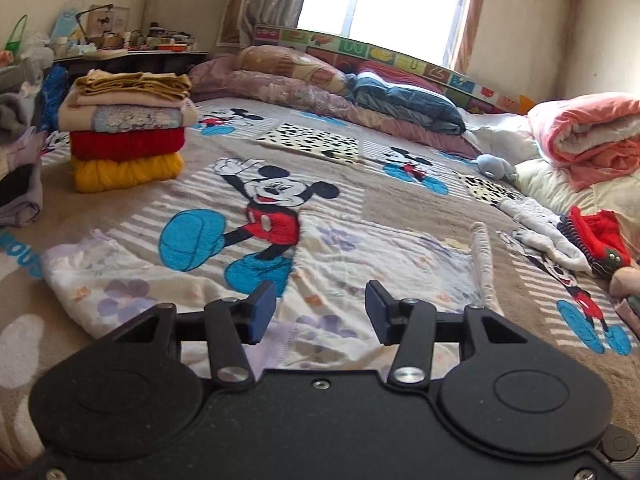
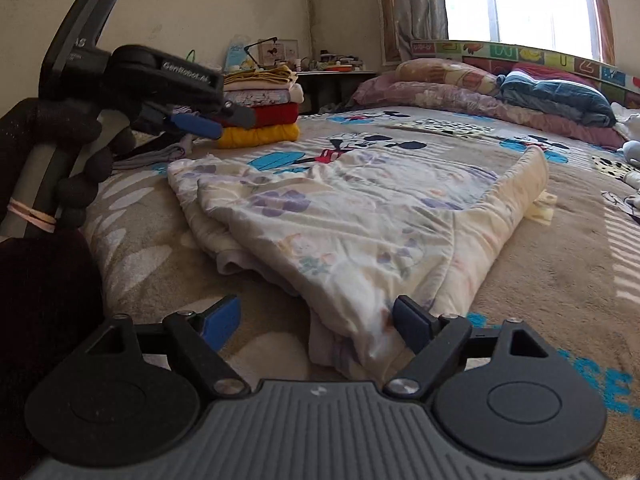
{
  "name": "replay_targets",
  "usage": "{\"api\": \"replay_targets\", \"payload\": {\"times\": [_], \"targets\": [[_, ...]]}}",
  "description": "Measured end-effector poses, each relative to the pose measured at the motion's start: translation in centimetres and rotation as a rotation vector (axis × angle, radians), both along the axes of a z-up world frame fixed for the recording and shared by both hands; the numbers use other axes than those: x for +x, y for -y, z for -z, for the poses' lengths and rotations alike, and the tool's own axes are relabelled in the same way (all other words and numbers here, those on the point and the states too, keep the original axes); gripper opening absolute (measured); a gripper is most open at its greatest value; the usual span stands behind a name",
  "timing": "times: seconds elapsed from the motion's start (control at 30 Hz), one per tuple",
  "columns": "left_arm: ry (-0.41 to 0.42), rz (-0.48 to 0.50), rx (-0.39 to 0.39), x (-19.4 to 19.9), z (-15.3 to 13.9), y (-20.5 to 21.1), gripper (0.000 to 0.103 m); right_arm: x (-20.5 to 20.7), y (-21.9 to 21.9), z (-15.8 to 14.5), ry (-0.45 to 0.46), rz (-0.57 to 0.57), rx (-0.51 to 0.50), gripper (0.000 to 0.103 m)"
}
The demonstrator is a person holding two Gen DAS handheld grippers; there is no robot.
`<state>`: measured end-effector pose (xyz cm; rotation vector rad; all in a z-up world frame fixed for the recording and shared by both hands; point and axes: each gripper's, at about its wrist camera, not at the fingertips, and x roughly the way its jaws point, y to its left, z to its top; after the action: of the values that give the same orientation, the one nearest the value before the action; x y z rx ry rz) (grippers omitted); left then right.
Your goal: Fold clothes
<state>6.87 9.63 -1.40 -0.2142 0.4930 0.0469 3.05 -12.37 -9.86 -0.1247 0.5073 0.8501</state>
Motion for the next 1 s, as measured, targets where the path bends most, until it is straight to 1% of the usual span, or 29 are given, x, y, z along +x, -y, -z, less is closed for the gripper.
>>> {"api": "replay_targets", "payload": {"times": [0.07, 0.1, 0.17, 0.23, 0.3, 0.37, 0.47, 0.53, 0.67, 0.83, 0.87, 0.9, 1.0], "targets": [[-0.001, 0.071, 0.004, 1.5, -1.0, 1.8, 0.048, -0.3, 0.1, -0.4, 0.003, -0.014, 0.004, 0.084], [-0.011, 0.108, -0.007, 2.6, -1.3, 2.7, 0.049, -0.5, 0.3, -0.7, 0.005, -0.016, 0.01, 0.084], [-0.038, 0.177, -0.032, 4.9, -1.9, 4.3, 0.05, -0.6, 0.8, -1.2, 0.009, -0.012, 0.03, 0.083], [-0.077, 0.248, -0.049, 8.0, -2.2, 6.3, 0.05, -0.4, 1.6, -1.8, 0.019, 0.016, 0.069, 0.083], [-0.117, 0.285, -0.042, 11.0, -2.3, 8.1, 0.05, 0.1, 2.1, -2.0, 0.027, 0.052, 0.102, 0.083], [-0.16, 0.322, -0.012, 13.9, -2.3, 9.8, 0.051, 0.7, 2.6, -1.9, 0.025, 0.08, 0.126, 0.084], [-0.216, 0.359, -0.013, 17.7, -1.8, 11.7, 0.05, 1.6, 2.7, -1.3, 0.0, 0.092, 0.133, 0.084], [-0.251, 0.37, 0.0, 20.0, -1.0, 12.8, 0.05, 1.9, 2.5, -1.0, -0.012, 0.088, 0.135, 0.084], [-0.314, 0.354, 0.026, 23.5, 0.7, 14.2, 0.05, 2.6, 1.6, -0.5, -0.034, 0.053, 0.129, 0.084], [-0.362, 0.342, 0.029, 26.6, 2.5, 14.8, 0.05, 3.0, 1.0, 0.2, -0.068, 0.025, 0.117, 0.085], [-0.367, 0.342, 0.025, 27.1, 2.8, 14.9, 0.048, 3.1, 1.0, 0.2, -0.073, 0.022, 0.121, 0.086], [-0.372, 0.342, 0.02, 27.5, 3.1, 15.0, 0.037, 3.1, 1.0, 0.2, -0.077, 0.019, 0.126, 0.086], [-0.378, 0.334, 0.009, 28.1, 3.7, 14.7, 0.013, 3.2, 1.2, 0.2, -0.086, 0.01, 0.139, 0.087]]}}
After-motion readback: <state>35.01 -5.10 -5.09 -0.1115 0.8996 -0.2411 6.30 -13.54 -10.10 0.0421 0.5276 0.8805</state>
